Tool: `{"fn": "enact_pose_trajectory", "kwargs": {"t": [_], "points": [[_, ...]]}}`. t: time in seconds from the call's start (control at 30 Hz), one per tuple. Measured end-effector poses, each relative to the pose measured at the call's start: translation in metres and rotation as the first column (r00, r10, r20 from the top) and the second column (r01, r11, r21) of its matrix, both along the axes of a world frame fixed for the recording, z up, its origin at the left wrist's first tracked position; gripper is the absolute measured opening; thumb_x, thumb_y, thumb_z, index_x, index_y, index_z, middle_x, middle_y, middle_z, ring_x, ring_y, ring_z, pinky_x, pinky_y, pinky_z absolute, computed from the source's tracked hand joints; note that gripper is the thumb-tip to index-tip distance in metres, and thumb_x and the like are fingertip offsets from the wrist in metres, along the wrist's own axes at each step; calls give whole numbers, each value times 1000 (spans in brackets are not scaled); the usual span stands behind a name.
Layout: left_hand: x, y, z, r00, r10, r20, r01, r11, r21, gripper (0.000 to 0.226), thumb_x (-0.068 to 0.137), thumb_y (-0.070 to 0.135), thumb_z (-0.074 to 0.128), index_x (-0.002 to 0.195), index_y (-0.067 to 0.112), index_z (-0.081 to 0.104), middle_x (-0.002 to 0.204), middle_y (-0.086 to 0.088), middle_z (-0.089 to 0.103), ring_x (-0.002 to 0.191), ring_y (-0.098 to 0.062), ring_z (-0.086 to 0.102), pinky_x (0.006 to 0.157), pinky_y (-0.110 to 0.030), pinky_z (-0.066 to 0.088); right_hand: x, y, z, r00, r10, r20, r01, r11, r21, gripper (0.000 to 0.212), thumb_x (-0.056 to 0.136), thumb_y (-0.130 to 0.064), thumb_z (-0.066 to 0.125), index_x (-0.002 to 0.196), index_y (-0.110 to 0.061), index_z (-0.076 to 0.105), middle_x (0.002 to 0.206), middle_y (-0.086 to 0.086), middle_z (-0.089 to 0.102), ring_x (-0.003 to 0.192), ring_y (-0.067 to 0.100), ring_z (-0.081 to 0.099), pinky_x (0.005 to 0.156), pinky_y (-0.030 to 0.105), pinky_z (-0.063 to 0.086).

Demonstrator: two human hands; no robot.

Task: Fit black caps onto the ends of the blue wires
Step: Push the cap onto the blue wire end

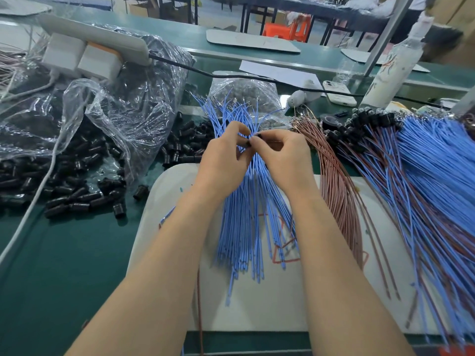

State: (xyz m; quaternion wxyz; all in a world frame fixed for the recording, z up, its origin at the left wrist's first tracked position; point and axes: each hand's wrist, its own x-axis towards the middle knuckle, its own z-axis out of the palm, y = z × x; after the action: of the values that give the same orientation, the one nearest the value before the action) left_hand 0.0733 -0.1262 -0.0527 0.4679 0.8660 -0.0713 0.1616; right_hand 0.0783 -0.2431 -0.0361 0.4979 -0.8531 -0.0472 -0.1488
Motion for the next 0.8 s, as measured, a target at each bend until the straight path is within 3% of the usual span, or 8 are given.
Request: {"fn": "enact_pose_trajectory", "kwargs": {"t": [0.1, 0.17, 0.3, 0.47, 0.6, 0.8], "points": [[-3, -5, 1, 1000, 12, 8, -13, 996, 85, 18, 90, 15, 60, 108, 13, 58, 96, 4, 65, 82, -21, 59, 77, -33, 48, 0, 0, 0, 996, -73, 54, 74, 997, -14, 12, 85, -26, 70, 91, -16, 73, 72, -18, 62, 70, -3, 61, 74, 16, 50], [-5, -6, 1, 997, 68, 39, -73, 987, 141, 13, 91, 15, 57, 103, 10, 61, 96, -3, 68, 86, -26, 60, 78, -38, 49, 0, 1, 0, 992, -102, 79, 104, 995, -12, 14, 84, -26, 70, 90, -14, 73, 70, -18, 61, 68, -5, 60, 71, 11, 47], [-8, -8, 1, 988, 139, 66, -146, 983, 112, 10, 91, 16, 54, 83, 11, 55, 83, -10, 67, 77, -32, 60, 70, -43, 50, -4, 10, 0, 991, -79, 109, 85, 995, -50, 16, 84, -26, 71, 92, -12, 71, 84, -3, 68, 78, 7, 63, 79, 22, 51], [-5, -8, 0, 982, 178, 67, -187, 970, 156, 16, 87, 13, 52, 74, 13, 44, 64, 2, 52, 64, -27, 48, 56, -33, 36, -8, 14, 4, 995, -59, 86, 62, 997, -34, 20, 82, -28, 73, 94, -12, 72, 87, -2, 70, 78, 6, 64, 79, 21, 51], [-4, -7, -1, 977, 201, 66, -209, 965, 159, 12, 86, 11, 51, 75, 13, 46, 63, 1, 50, 65, -32, 50, 57, -35, 39, -10, 12, 7, 1000, 14, 21, -13, 999, -46, 20, 82, -26, 72, 98, -14, 73, 82, -9, 67, 78, 2, 64, 77, 15, 50], [1, -1, -3, 980, 173, 99, -179, 982, 55, 10, 88, 12, 57, 92, 6, 64, 83, -11, 70, 80, -33, 63, 74, -42, 50, -7, -2, 14, 999, -26, 21, 25, 998, 66, 19, 86, -6, 61, 99, -16, 71, 89, -8, 70, 86, 6, 66, 89, 29, 53]]}}
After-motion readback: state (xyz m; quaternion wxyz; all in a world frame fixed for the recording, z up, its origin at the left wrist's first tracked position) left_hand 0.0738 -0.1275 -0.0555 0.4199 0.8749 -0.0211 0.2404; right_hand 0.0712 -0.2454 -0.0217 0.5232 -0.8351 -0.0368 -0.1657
